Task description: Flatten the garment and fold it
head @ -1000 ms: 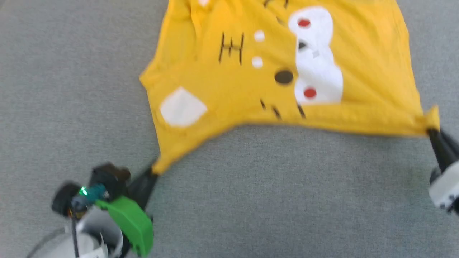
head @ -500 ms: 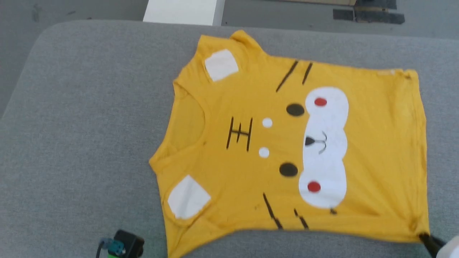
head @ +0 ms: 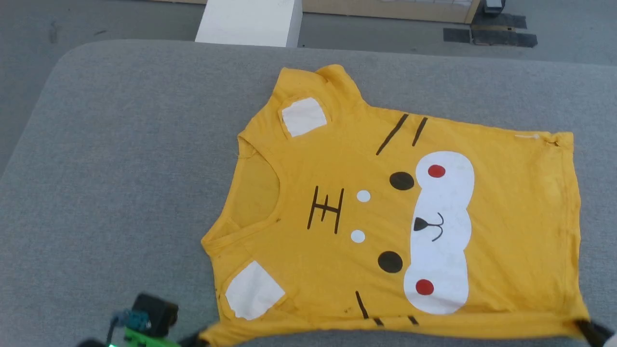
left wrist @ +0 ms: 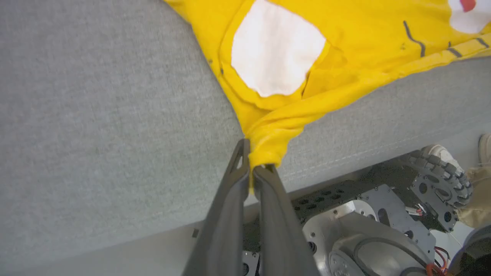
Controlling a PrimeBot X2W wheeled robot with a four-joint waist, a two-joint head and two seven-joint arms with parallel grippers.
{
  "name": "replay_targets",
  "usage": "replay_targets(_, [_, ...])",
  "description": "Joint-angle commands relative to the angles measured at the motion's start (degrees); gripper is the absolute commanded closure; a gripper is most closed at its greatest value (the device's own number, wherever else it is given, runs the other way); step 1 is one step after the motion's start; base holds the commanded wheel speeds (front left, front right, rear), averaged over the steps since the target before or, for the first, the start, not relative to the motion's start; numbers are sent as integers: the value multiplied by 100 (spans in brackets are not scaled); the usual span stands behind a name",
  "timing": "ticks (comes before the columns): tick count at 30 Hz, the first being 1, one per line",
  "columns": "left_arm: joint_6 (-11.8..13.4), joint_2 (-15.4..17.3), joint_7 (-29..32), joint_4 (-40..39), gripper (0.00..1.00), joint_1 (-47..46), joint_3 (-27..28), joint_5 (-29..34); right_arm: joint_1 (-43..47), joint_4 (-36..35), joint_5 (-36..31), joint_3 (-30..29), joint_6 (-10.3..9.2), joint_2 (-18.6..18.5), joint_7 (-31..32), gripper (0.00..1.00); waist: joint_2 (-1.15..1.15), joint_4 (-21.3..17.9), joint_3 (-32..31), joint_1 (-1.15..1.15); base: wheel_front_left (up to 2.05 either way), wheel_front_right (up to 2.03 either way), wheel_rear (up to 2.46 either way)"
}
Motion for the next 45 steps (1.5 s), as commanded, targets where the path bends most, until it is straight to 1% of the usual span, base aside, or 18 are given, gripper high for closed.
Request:
replay_targets(1, [5, 77, -55, -74, 100, -238, 72, 136, -239, -82, -47, -1, -8, -60, -92, 100, 0, -53, 93, 1, 0, 0, 0])
replay_targets(6, [-76, 180, -55, -343, 100, -893, 289, 529, -903, -241, -82, 40, -8, -288, -278, 100, 0, -152, 404, 1, 0, 0, 0])
replay_targets(10, [-219, 223, -67, -350, 100, -1456, 473, 786, -1399, -245, -147, 83, -8, -502, -347, 100, 0, -209, 707, 1, 0, 0, 0])
replay_targets(12, [-294, 185, -85, -309, 100, -1719, 543, 878, -1640, -228, -176, 127, -8, -579, -365, 100, 0, -240, 877, 1, 0, 0, 0])
replay_targets(18, [-474, -127, -381, 114, 100, -2331, 670, 1117, -2303, 28, -245, 326, -8, -718, -451, 100, 0, -312, 1302, 1, 0, 0, 0])
replay_targets(23, [-696, -477, -783, 722, 100, -2681, 721, 1164, -2674, 478, -267, 653, -8, -772, -443, 100, 0, -338, 1578, 1, 0, 0, 0])
replay_targets(27, [-889, -727, -964, 1187, 100, -2893, 641, 1210, -2853, 866, -226, 811, -8, -820, -313, 100, 0, -319, 1727, 1, 0, 0, 0])
replay_targets(31, [-1033, -917, -994, 1615, 100, -2998, 494, 1244, -2949, 1094, -147, 858, -8, -864, -207, 100, 0, -294, 1788, 1, 0, 0, 0])
replay_targets(32, [-1051, -959, -996, 1701, 100, -3009, 469, 1240, -2959, 1126, -128, 861, -8, -870, -184, 99, 0, -288, 1793, 1, 0, 0, 0])
replay_targets(33, [-1063, -1019, -1013, 1802, 100, -3017, 451, 1225, -2968, 1153, -105, 860, -8, -876, -165, 91, 0, -281, 1794, 1, 0, 0, 0])
replay_targets(34, [-1076, -1060, -1017, 1879, 83, -3018, 433, 1208, -2973, 1174, -85, 856, -8, -875, -148, 61, 0, -277, 1791, 1, 0, 0, 0])
replay_targets(35, [-1095, -1104, -1029, 1963, 65, -3021, 410, 1199, -2975, 1191, -66, 856, -8, -879, -123, 12, 0, -273, 1783, 1, 0, 0, 0])
replay_targets(36, [-1102, -1144, -1054, 2022, 54, -3023, 408, 1182, -2973, 1200, -51, 857, -8, -883, -97, 0, 0, -270, 1771, 1, 0, 0, 0])
replay_targets(37, [-1102, -1189, -1089, 2093, 32, -3021, 411, 1159, -2970, 1203, -26, 846, -8, -877, -65, 0, 0, -266, 1744, 1, 0, 0, 0])
replay_targets(38, [-1107, -1213, -1108, 2140, 0, -3015, 405, 1149, -2965, 1202, 2, 833, -8, -864, -32, 0, 0, -266, 1711, 1, 0, 0, 0])
replay_targets(45, [-955, -1298, -1384, 2234, 0, -2726, 569, 910, -2755, 943, 165, 668, -8, -804, 357, 0, 0, -281, 1188, 1, 0, 0, 0])
